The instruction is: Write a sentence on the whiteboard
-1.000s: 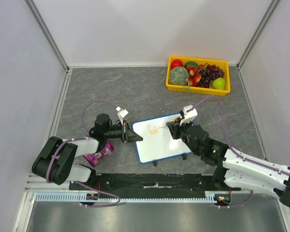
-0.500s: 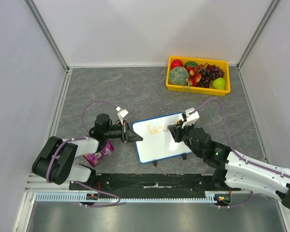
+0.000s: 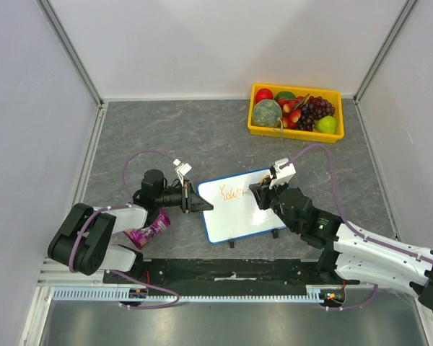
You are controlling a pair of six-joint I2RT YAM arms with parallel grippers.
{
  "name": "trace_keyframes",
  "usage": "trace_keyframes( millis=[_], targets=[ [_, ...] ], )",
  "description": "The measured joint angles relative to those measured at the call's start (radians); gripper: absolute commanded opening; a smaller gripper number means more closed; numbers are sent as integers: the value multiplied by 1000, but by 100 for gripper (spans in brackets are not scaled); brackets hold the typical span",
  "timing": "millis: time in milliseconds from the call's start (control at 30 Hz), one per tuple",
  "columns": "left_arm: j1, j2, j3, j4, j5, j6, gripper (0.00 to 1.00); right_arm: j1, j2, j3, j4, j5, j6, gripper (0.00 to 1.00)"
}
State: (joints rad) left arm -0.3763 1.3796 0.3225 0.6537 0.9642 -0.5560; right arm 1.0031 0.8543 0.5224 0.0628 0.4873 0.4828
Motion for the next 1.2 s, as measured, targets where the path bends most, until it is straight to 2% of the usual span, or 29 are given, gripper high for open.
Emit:
trace_keyframes(
  millis=[833,1200],
  targets=[
    [0,0,0,1,2,0,2,-7,16,26,10,52,-30,0],
    [0,0,0,3,4,0,2,-13,-37,22,0,52,-29,0]
  ],
)
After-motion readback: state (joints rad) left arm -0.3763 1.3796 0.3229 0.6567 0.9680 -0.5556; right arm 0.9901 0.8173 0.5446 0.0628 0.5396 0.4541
